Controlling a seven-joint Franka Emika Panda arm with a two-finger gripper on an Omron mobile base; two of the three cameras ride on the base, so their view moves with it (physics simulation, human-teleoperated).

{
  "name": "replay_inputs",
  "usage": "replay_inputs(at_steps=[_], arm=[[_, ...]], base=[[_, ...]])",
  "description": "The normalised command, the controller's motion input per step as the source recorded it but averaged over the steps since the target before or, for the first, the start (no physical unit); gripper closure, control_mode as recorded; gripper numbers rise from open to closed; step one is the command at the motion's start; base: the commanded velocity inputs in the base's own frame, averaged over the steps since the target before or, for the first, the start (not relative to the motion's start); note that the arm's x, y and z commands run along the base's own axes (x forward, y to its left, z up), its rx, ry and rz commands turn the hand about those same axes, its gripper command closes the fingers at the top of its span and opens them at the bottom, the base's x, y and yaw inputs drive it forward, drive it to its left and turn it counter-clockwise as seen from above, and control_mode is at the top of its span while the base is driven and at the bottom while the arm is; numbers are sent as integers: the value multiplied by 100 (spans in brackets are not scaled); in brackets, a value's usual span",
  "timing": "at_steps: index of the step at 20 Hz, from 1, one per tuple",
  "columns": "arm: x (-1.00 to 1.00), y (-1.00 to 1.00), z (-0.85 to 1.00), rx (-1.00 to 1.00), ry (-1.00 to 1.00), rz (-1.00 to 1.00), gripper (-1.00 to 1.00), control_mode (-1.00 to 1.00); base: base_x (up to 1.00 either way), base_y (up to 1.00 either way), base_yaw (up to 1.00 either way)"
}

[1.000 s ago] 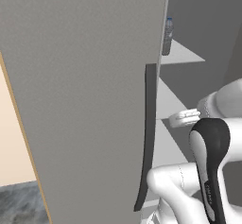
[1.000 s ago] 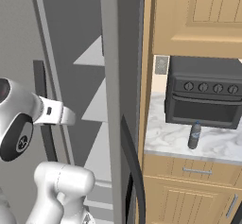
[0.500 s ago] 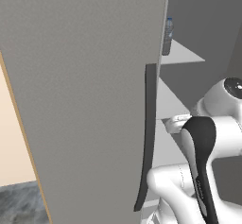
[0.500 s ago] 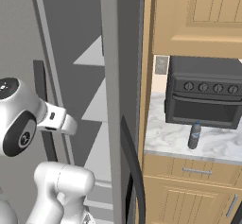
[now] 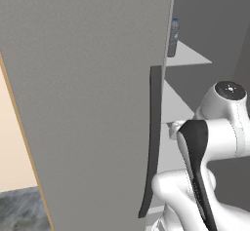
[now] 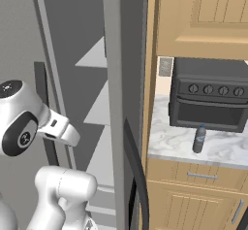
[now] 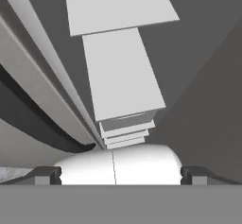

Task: Take the bottled waters from the counter and place them in the freezer to freeze. Close the freezer door after placing the bottles.

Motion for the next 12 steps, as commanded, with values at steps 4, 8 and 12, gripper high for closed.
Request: replay_inputs(at_steps=[4,8,12], arm=[[-3,-2,0,0,0,0,-100,-100],[-4,0,0,1,0,8,-100,-100],[-18,0,0,1,-1,18,-100,-100]], base=[[0,0,0],[0,0,0],[0,0,0]])
